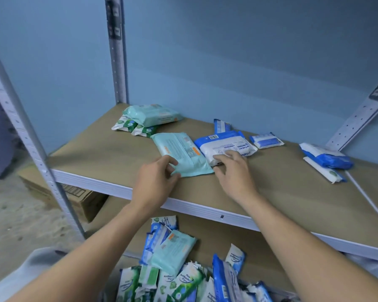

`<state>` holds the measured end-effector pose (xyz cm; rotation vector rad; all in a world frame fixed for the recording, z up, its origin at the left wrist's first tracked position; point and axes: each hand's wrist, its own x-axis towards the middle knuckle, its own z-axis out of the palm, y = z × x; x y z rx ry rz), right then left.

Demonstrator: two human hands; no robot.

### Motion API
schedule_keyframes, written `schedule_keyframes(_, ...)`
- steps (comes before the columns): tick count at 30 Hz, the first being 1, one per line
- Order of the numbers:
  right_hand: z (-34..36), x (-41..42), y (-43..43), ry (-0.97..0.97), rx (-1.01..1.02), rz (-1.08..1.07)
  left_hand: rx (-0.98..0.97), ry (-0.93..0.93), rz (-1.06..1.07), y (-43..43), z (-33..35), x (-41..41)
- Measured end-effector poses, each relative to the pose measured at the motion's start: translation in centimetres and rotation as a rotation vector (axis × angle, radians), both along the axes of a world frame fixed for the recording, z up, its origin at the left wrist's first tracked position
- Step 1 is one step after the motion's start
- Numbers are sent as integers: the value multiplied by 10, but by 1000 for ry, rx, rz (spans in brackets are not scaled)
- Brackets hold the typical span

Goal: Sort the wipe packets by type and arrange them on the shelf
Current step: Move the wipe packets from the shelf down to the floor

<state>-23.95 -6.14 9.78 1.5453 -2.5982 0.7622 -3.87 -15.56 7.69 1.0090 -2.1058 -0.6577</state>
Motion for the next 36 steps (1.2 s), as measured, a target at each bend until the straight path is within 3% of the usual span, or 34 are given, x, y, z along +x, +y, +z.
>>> schedule_keyframes(14,-8,-15,-25,65,-46,-19,54,-20,15,-20,1,38)
schedule_keyframes(23,-7,-20,52,-56,-91,57,80,-89,165,-43,7,81)
schedule_keyframes(29,2,-36,101,-5,-28,39,97,-58,225,-36,12,71)
schedule_keyframes(36,18,-36,93,-122,-36,-77,20,-112,181,-27,17,42)
